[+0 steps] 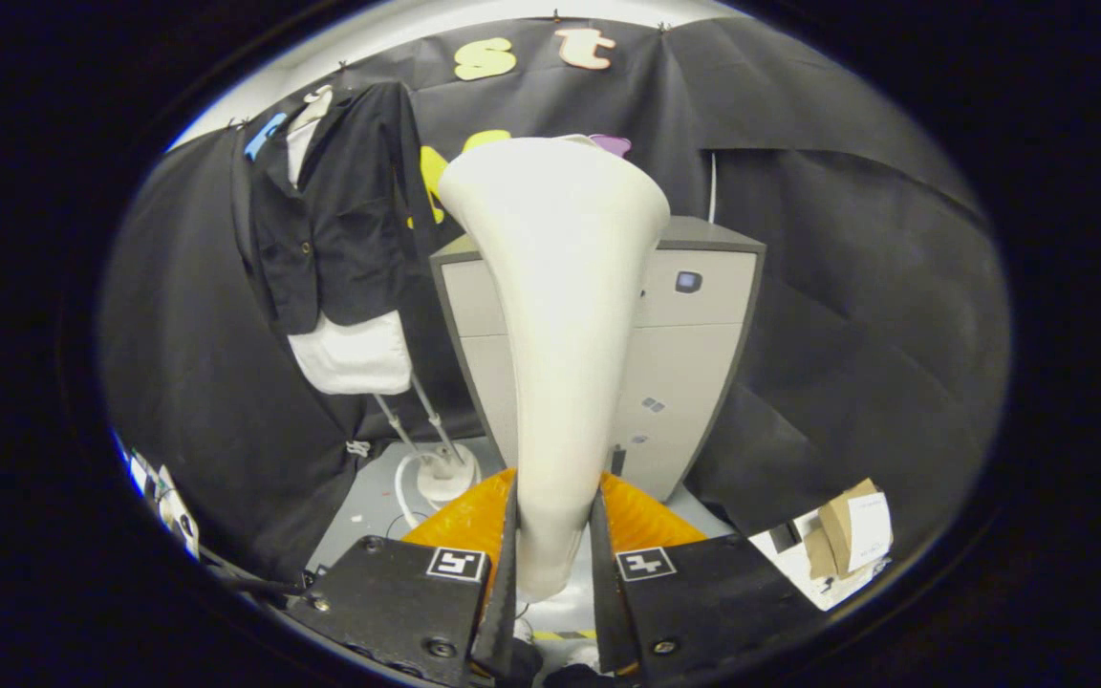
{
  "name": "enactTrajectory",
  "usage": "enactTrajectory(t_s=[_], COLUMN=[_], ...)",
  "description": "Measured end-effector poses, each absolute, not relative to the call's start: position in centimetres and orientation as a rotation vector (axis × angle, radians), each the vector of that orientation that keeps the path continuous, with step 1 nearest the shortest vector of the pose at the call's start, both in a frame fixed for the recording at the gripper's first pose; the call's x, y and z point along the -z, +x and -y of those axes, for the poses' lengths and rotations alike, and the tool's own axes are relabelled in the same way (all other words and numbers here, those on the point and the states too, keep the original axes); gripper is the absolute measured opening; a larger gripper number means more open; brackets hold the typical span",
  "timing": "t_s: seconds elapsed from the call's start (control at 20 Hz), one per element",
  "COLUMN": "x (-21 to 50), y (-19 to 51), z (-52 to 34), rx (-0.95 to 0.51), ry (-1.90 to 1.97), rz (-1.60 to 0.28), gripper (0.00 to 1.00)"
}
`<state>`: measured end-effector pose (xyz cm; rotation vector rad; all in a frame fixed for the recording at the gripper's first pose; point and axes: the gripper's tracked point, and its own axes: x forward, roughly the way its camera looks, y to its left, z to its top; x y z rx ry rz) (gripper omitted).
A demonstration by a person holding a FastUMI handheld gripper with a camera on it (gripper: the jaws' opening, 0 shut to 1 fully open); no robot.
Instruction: Iron the clothes twice with a garment steamer, once on the left side and once on the right side.
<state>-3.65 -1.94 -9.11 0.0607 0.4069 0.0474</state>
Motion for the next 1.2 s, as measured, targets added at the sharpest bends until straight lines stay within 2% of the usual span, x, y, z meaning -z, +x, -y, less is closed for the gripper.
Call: enactTrajectory(t_s=[0.45, 1.2], x=[9.9, 10.4], y=[-4.3, -4.9], z=[6.1, 7.1], rx=[0.046, 0.009], ry=[0.094, 0.069], rz=[-0.409, -0.419], gripper=[0.36, 0.36])
